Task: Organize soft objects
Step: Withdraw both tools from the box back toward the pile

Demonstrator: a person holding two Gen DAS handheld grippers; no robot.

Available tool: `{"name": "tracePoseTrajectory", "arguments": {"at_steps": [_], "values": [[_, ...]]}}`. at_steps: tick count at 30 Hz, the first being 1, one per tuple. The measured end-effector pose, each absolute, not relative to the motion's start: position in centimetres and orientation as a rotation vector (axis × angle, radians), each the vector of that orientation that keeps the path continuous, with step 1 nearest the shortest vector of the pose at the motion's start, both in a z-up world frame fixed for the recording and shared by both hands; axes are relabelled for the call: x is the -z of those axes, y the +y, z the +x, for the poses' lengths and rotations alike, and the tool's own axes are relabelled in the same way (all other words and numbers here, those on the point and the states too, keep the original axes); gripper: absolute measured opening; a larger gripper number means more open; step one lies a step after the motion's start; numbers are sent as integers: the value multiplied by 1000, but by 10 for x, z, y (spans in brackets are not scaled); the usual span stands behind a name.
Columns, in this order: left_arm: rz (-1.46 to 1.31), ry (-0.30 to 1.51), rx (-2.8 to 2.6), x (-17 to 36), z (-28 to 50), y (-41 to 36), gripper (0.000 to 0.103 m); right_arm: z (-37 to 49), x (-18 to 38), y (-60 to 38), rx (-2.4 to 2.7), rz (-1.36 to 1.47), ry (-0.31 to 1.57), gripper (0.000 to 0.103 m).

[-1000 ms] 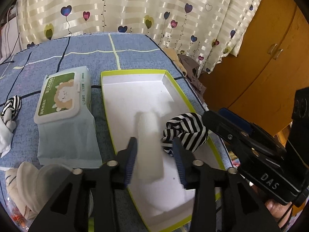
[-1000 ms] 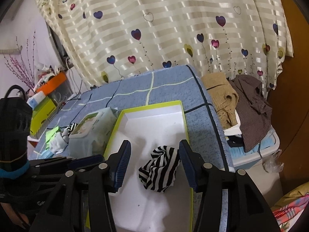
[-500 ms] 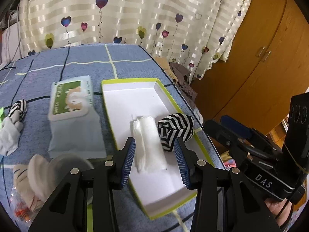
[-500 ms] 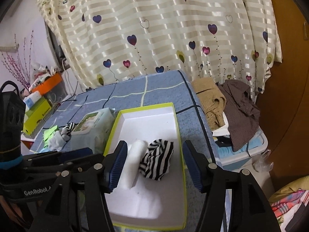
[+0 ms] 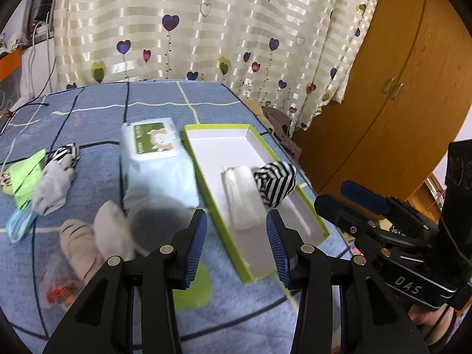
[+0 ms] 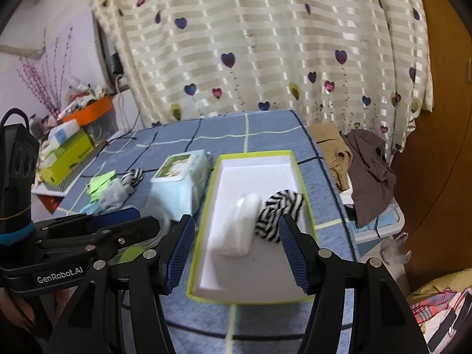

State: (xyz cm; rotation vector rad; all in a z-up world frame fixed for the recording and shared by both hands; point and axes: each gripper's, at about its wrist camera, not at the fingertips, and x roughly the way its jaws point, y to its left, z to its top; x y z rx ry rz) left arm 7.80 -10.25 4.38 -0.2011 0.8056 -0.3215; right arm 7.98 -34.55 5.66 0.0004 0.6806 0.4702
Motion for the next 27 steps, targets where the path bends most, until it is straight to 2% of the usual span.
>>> {"name": "tracePoseTrajectory", "arguments": {"at_steps": [27], "values": [[-245, 759, 242, -41, 23, -43, 43, 26, -65, -272, -568, -105, 680, 60]]}}
